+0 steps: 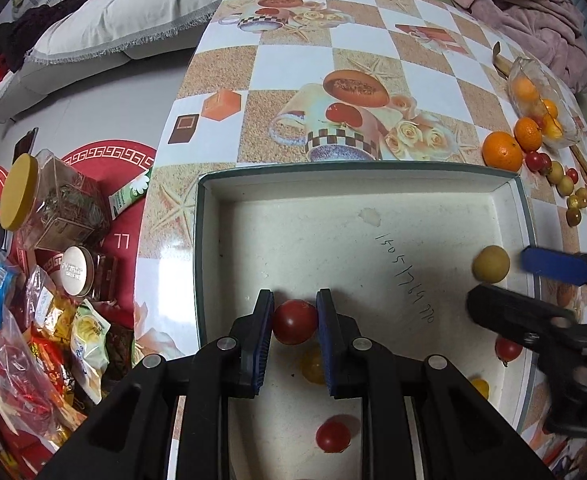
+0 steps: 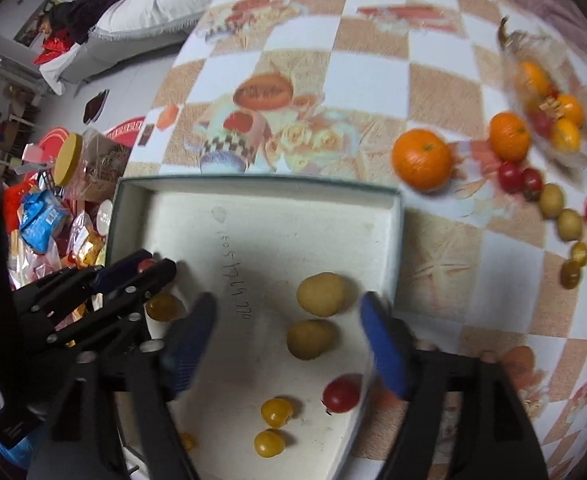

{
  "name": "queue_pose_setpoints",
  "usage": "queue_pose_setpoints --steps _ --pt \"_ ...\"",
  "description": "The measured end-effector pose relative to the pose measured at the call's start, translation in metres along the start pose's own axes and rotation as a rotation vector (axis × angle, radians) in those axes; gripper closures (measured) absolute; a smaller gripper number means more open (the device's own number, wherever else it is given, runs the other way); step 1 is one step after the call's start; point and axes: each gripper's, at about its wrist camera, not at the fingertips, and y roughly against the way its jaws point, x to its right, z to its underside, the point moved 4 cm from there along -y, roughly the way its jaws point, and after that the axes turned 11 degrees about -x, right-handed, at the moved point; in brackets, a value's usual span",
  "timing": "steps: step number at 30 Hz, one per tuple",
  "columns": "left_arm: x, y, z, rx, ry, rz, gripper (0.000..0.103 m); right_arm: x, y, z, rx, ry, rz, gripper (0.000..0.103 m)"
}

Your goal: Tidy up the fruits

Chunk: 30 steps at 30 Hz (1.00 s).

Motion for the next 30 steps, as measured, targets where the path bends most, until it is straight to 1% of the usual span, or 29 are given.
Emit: queue_pose_setpoints --steps 1,2,3,4,6,9,10,11,13,14,15,16,17,18,20,22,24,25,30 --pt "0.000 0.001 0.001 0.003 -0.004 -0.003 0.064 0.001 0.005 0.001 0.011 -0.009 -0.006 0.022" --pt "0.000 0.004 0.002 0.020 -0.007 -0.005 0.045 0.004 0.012 0.004 0.022 -0.023 -0.013 0.022" --pt "0.001 0.007 0.003 0.037 -0.012 0.014 0.042 0.005 0.015 0.005 0.027 -0.032 -0.014 0.022" --pt "0.002 0.011 0.004 0.057 -0.018 0.010 0.040 0.008 0.021 0.009 0.036 -0.043 -0.011 0.021" --pt "0.006 0.019 0.007 0.079 -0.041 -0.009 0.040 0.014 0.029 0.016 0.044 -0.054 -0.006 0.020" --pt "0.011 0.028 0.014 0.088 -0.058 0.013 0.040 0.020 0.039 0.032 0.041 -0.059 0.019 0.018" --pt "0.012 0.035 0.018 0.101 -0.061 0.018 0.033 0.022 0.041 0.037 0.037 -0.059 0.029 0.018" --pt "0.011 0.039 0.020 0.107 -0.062 0.025 0.013 0.022 0.044 0.042 0.034 -0.059 0.040 0.018" --pt "0.012 0.056 0.028 0.146 -0.064 0.023 0.001 0.024 0.050 0.054 0.029 -0.052 0.063 0.017" --pt "0.012 0.065 0.033 0.164 -0.071 0.003 0.001 0.022 0.053 0.061 0.024 -0.044 0.072 0.016" --pt "0.013 0.070 0.037 0.163 -0.078 -0.004 0.001 0.022 0.054 0.067 0.020 -0.035 0.076 0.014" --pt "0.013 0.076 0.042 0.157 -0.082 0.009 0.001 0.021 0.056 0.071 0.016 -0.027 0.080 0.003" --pt "0.013 0.085 0.048 0.159 -0.078 0.022 0.001 0.020 0.059 0.076 0.014 -0.018 0.081 0.000" --pt "0.012 0.089 0.051 0.165 -0.075 0.019 0.001 0.019 0.063 0.082 0.013 -0.008 0.084 0.000" --pt "0.010 0.108 0.063 0.199 -0.048 -0.017 0.001 0.019 0.069 0.091 -0.007 0.014 0.103 0.000" --pt "0.009 0.120 0.073 0.216 -0.028 -0.025 0.001 0.017 0.079 0.100 -0.018 0.042 0.131 0.000" --pt "0.010 0.128 0.082 0.193 -0.034 0.002 0.001 0.014 0.089 0.107 -0.021 0.081 0.157 0.000" --pt "0.012 0.130 0.088 0.165 -0.043 0.017 0.001 0.012 0.093 0.110 -0.024 0.104 0.174 0.000" --pt "0.029 0.129 0.115 0.065 -0.066 0.007 0.001 -0.003 0.111 0.127 -0.011 0.211 0.223 0.000"
